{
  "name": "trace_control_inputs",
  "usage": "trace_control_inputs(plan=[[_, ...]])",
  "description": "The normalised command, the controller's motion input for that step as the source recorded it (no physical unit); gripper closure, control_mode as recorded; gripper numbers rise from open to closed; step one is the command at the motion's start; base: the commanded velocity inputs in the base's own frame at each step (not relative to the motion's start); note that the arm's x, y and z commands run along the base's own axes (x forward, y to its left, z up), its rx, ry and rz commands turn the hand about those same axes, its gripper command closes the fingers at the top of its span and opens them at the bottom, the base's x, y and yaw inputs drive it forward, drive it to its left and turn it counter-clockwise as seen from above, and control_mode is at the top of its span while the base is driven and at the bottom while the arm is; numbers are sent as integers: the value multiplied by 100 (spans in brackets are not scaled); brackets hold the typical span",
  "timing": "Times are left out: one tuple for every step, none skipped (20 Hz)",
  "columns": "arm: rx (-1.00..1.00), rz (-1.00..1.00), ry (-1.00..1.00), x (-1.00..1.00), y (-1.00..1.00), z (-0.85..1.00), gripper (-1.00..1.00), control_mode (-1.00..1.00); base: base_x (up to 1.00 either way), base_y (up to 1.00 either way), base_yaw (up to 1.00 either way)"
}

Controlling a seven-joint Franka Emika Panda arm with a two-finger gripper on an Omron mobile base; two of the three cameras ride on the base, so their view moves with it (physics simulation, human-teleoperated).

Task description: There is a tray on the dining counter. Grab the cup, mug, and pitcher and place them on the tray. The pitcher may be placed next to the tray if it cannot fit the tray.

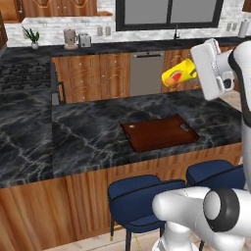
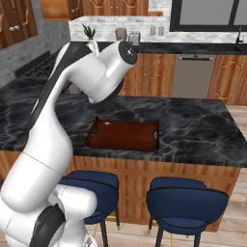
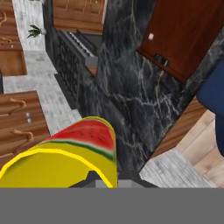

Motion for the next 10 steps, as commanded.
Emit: trace_control_inputs(plan=[[0,0,0,23,0,0,100,-100,0,0,0],[0,0,0,24,0,0,100,-100,0,0,0],[0,0,0,24,0,0,100,-100,0,0,0],[0,0,0,26,0,0,100,-100,0,0,0],[0,0,0,25,0,0,100,-100,0,0,0],[0,0,0,21,0,0,100,-100,0,0,0],[0,0,0,17,0,0,100,-100,0,0,0],[0,0,0,20,0,0,100,-100,0,0,0],[0,0,0,19,0,0,100,-100,0,0,0],[0,0,0,19,0,0,100,-100,0,0,0]])
